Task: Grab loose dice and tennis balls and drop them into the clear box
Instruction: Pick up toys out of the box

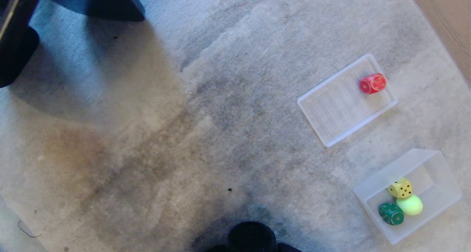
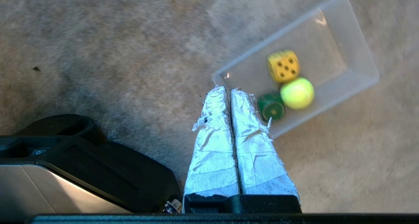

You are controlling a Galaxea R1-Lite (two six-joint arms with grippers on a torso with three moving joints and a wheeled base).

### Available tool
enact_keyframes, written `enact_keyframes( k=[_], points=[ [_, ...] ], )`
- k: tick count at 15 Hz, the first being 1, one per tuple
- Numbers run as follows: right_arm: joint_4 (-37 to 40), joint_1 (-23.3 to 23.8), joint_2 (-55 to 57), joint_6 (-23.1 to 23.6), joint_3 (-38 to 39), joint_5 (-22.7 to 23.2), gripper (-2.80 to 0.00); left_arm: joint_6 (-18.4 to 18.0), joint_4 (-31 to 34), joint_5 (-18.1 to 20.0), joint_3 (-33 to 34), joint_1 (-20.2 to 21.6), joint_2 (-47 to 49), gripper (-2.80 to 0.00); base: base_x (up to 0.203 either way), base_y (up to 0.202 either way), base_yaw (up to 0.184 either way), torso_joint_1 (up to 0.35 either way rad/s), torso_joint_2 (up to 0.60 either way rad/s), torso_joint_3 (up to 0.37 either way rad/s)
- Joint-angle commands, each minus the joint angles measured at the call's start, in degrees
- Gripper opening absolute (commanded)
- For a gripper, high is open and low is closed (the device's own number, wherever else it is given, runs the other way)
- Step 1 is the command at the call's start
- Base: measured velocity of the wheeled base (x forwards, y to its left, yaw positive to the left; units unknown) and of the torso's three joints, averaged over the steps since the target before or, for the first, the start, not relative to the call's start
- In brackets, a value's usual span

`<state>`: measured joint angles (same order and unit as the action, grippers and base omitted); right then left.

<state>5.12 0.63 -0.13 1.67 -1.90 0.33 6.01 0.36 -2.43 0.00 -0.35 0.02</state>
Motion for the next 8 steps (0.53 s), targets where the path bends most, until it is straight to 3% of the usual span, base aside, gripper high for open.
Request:
enact_keyframes(
  k=[1, 8],
  points=[
    [0.0, 0.1, 0.0, 0.1, 0.0, 0.0, -2.80, 0.0, 0.0, 0.1, 0.0, 0.0, 0.0, -2.80, 0.002, -0.009, 0.130, 0.002, 0.00, 0.004],
    [-0.1, 0.0, 0.0, 0.0, 0.0, 0.0, -2.80, -0.3, 0.0, 0.1, 0.0, 0.0, 0.0, -2.80, 0.000, 0.000, 0.013, 0.000, 0.00, 0.000]
  ],
)
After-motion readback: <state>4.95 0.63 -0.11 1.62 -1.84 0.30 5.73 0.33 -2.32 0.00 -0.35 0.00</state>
